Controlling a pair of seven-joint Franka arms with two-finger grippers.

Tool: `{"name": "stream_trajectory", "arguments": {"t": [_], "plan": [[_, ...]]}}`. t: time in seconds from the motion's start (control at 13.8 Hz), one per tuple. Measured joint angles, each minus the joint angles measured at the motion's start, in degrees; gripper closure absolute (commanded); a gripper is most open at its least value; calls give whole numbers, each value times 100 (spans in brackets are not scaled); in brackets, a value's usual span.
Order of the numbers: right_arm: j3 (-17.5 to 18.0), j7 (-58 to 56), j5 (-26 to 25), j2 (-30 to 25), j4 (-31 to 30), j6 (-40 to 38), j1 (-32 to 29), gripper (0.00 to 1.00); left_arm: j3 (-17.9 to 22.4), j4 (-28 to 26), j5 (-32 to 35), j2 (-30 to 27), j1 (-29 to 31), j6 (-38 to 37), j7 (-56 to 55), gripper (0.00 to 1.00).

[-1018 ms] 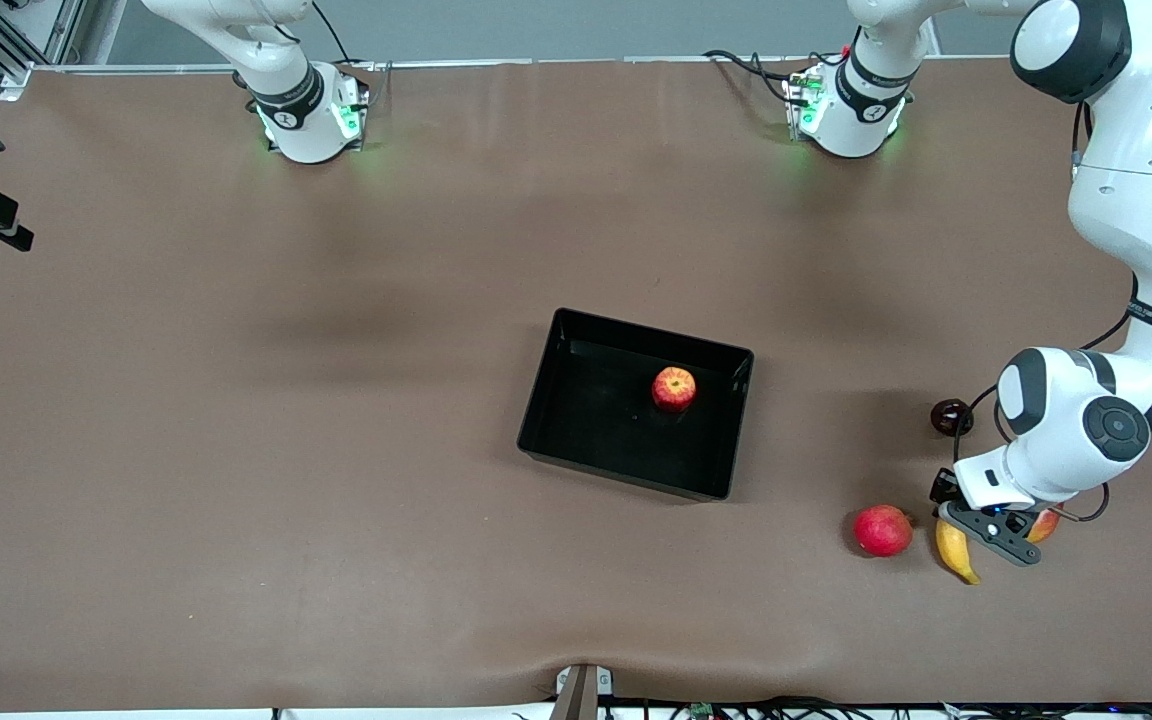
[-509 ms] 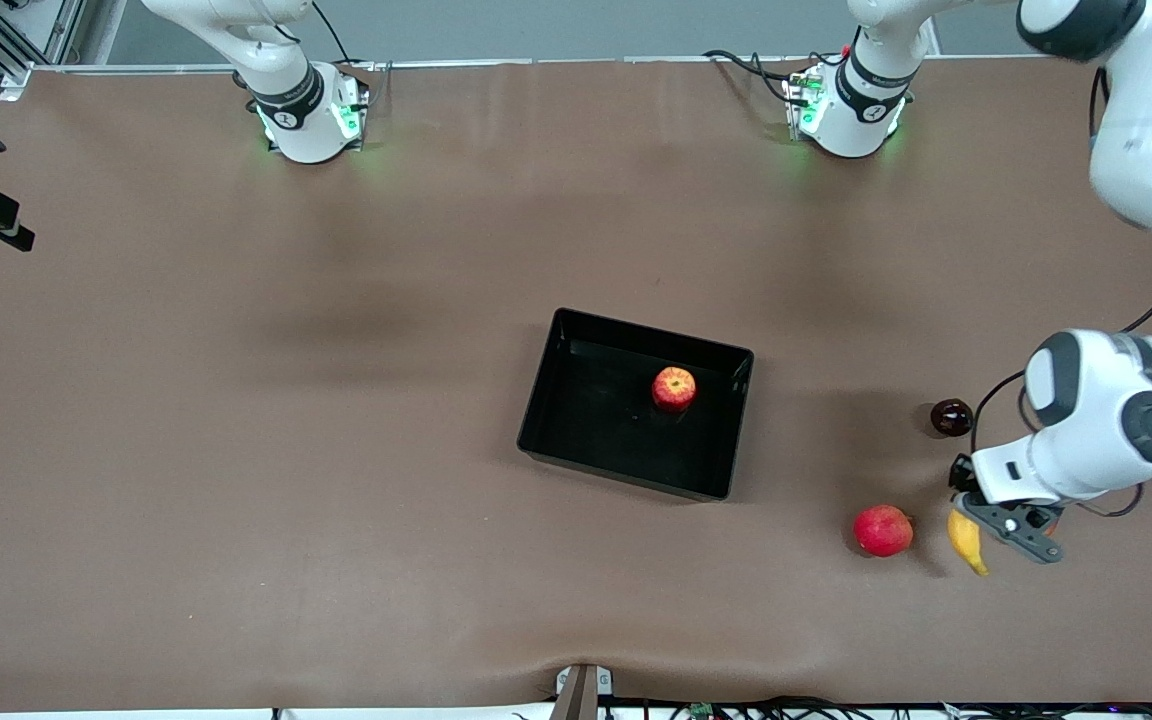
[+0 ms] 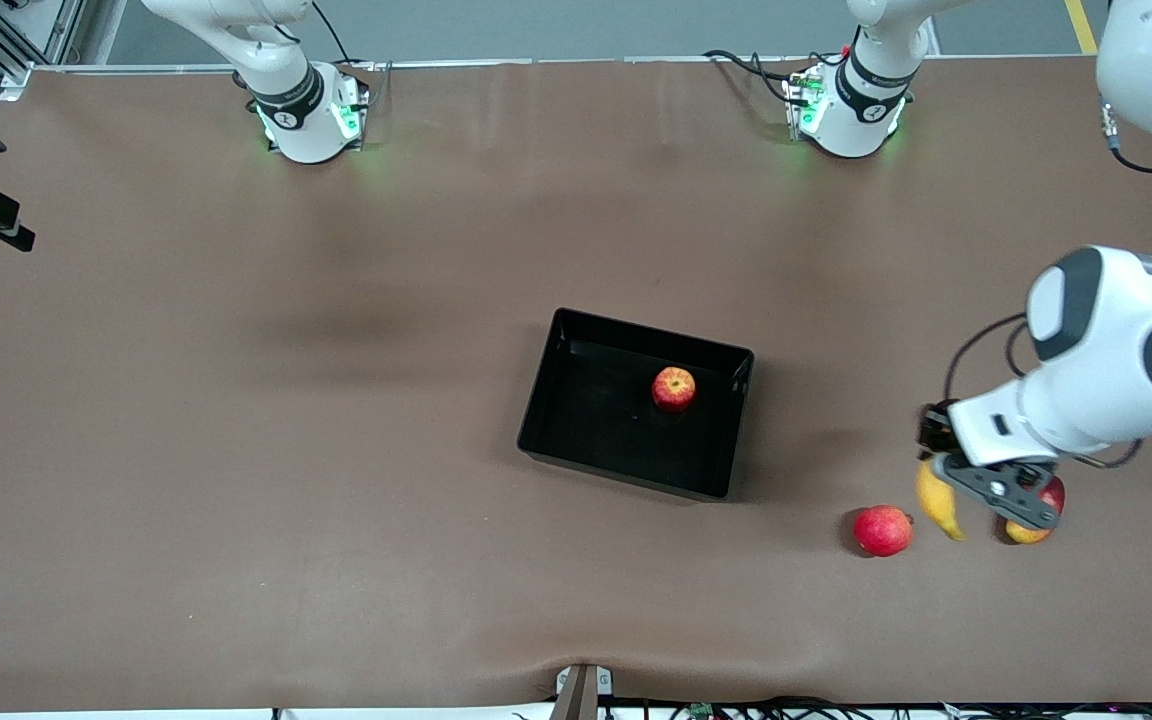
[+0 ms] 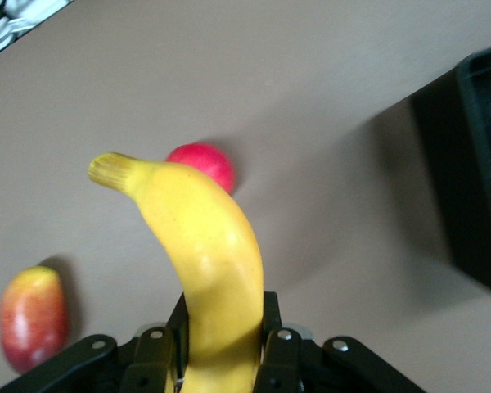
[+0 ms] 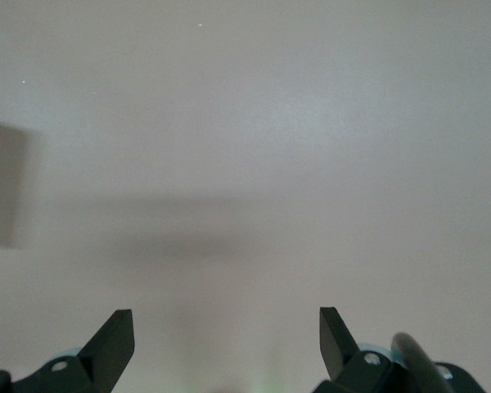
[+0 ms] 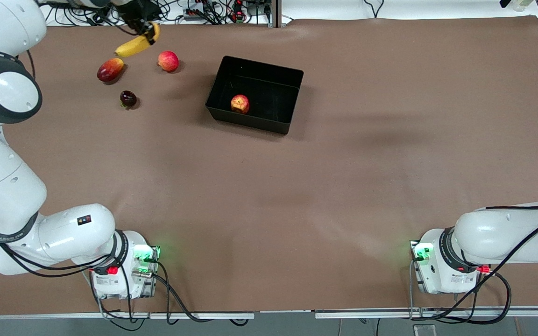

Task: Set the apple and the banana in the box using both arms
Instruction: 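Lift the banana and carry it over the black box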

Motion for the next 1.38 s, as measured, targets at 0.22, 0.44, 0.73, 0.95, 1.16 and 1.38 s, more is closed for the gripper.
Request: {"name": "stream_trajectory", "arguments": {"t": [0.22,0.44,0.73,0.95,1.16,1.38], "plan": [[1,3,0,0,0,0,0,0,-572,-71,0,-59,-261,-242,-1357,100],[2,5,0,0,0,0,-1,0,-661,-102,61,-54,-1104,-246,-2845,100],[2,8,0,0,-1,-1,-2,0,-621,-167,261,85,-2196,-13,-4178,100],[1,9,0,0,-1,-2,-4,0,-480,-205,734,413,-2842,393,-4803,100],[1,9,0,0,-2,-4,-4,0,-431,-215,1301,889,-3078,964,-5299,100],[1,9,0,0,-2,-6,-6,0,-319,-212,1408,1188,-3147,1371,-5372,100]]}}
